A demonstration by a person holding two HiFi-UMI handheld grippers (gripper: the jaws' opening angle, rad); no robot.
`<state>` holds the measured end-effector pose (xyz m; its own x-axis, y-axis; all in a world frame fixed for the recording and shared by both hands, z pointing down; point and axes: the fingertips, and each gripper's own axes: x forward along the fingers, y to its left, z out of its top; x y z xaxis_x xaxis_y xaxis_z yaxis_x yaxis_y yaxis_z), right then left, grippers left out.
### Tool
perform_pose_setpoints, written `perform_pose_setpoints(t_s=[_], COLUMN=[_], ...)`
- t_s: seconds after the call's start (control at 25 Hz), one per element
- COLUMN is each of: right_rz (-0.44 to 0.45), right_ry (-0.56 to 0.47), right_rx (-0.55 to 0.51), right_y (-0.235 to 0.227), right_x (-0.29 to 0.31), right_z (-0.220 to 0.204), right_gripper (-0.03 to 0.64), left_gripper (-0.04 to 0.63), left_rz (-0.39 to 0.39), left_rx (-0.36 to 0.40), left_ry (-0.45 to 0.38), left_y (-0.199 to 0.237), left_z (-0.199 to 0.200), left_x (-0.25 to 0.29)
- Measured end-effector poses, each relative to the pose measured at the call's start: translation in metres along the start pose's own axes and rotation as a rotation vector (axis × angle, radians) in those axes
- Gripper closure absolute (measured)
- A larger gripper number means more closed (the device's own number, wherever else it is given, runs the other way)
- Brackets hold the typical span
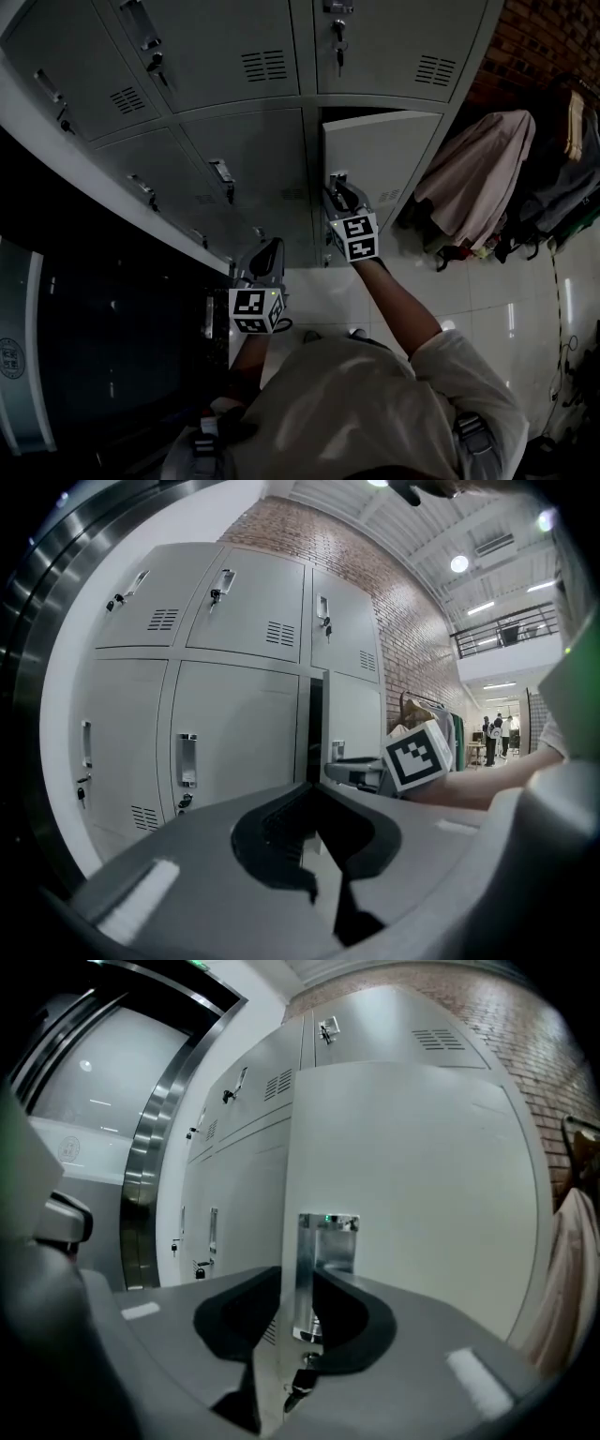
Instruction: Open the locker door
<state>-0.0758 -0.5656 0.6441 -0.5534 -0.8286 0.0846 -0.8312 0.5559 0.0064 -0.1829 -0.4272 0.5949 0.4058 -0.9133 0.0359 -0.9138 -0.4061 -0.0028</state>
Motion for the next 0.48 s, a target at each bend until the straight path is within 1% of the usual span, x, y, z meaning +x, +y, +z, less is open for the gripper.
perform_pose_setpoints(t_s=[0.2, 0.36, 0.48], right_rz=[-0.020, -0.017, -0.037], right_ry=[-0.018, -0.031, -0.037], right_rx=[0.016, 0.030, 0.035], right_y=[0.005, 0.007, 0.006], right_x=[-0.027, -0.047, -0.060], right_z=[0.000, -0.001, -0.001], right_gripper=[0.509, 0.506, 0.491], left_gripper=[0.537, 0.537, 0.537], left_rz=[-0.005, -0.019, -0.033], left_rx=[-0.006, -0.012, -0.013], left_ry=[-0.004, 0.001, 0.002], left_y=[0.000, -0.003, -0.006], left_z=[-0.003, -0.007, -0.009], left_x=[0.002, 0.006, 0.009])
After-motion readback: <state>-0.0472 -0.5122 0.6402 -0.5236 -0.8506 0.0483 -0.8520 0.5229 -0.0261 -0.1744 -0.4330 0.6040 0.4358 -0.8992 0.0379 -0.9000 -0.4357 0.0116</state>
